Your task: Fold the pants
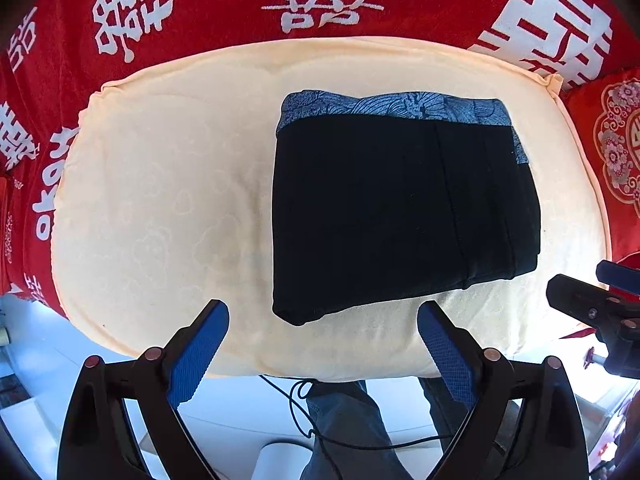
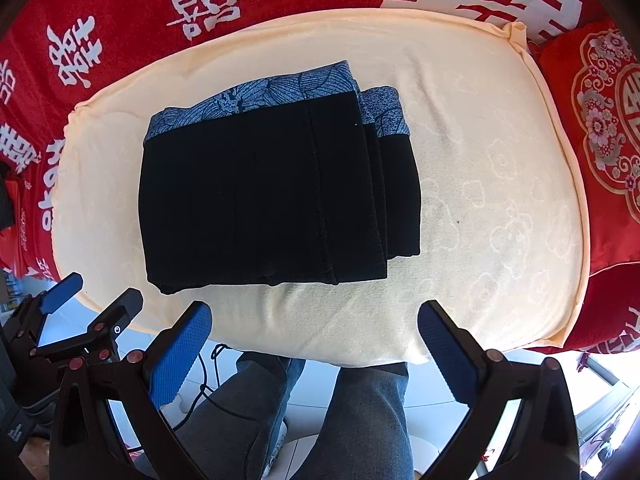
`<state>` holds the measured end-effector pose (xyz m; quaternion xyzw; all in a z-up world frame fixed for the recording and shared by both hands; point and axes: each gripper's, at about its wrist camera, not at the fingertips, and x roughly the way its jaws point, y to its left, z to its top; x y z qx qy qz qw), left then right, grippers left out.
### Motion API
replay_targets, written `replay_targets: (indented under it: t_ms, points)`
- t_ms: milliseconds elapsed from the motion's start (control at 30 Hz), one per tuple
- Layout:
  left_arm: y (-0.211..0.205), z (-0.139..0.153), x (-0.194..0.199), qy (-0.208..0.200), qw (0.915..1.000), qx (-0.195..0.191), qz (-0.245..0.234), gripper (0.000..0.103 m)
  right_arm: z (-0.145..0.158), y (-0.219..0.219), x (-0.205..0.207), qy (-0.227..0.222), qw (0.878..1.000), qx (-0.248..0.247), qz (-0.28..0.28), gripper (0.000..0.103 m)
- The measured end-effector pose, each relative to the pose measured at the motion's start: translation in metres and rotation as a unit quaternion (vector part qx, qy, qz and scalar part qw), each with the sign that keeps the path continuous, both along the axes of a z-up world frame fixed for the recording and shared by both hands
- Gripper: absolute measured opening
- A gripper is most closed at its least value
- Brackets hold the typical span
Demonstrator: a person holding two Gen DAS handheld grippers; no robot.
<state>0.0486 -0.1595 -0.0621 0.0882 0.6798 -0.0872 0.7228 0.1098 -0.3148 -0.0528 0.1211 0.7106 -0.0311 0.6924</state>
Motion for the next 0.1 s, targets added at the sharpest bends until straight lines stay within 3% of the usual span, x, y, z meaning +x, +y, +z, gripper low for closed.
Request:
replay_targets:
  t_ms: [100]
  points:
    - [0.0009,0.0002,0.0006,0.004,1.0000,-0.004,0.002,0.096,0.0001,0.0010,-0.0008,0.000,1.000,0.000,0.000,0.103]
